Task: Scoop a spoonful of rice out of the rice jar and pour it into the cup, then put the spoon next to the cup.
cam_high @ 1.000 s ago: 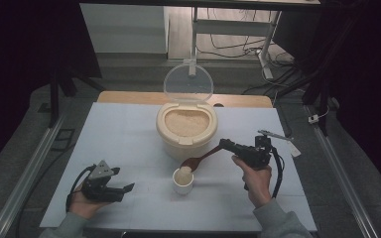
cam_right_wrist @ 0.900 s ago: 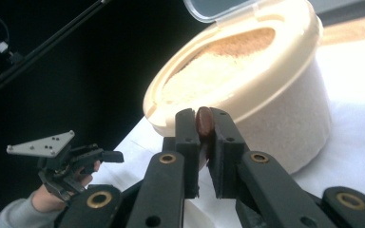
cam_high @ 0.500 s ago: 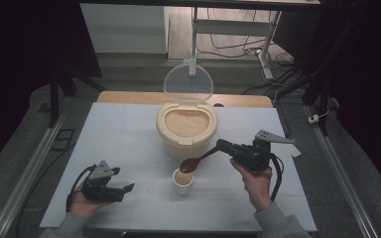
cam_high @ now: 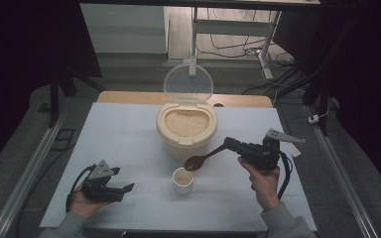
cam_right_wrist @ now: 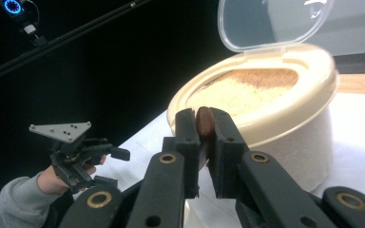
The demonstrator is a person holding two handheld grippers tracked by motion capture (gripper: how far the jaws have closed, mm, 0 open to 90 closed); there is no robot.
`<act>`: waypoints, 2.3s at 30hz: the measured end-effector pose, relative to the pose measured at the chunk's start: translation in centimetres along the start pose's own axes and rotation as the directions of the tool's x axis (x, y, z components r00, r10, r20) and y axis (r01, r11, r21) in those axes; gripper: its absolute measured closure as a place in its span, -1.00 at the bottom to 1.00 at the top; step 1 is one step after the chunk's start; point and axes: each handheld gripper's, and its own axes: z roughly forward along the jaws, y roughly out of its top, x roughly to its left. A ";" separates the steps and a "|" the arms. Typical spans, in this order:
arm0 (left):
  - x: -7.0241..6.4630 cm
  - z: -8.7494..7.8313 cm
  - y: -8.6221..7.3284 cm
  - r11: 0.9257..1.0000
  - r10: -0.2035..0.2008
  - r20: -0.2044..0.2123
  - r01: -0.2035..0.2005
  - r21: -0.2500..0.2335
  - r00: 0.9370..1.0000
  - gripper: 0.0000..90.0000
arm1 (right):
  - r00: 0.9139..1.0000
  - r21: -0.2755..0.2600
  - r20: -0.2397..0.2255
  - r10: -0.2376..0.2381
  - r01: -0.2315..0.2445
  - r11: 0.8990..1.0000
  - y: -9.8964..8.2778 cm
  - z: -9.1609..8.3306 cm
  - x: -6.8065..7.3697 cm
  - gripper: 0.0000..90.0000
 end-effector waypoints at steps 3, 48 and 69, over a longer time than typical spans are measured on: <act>0.1 0.0 0.0 1.000 -0.002 -0.001 0.002 -0.001 1.000 -0.54 | 1.000 -0.001 0.002 0.003 -0.003 1.000 0.6 -0.9 -0.3 0.85; 0.0 0.1 0.0 1.000 0.004 0.005 -0.004 0.009 1.000 -0.54 | 0.993 0.536 -0.113 0.040 0.027 0.844 -0.3 3.4 -2.3 0.84; -0.1 0.3 0.0 1.000 0.010 0.005 -0.010 0.016 1.000 -0.55 | 0.996 0.467 0.015 0.092 -0.089 0.880 -3.3 5.7 -5.9 0.68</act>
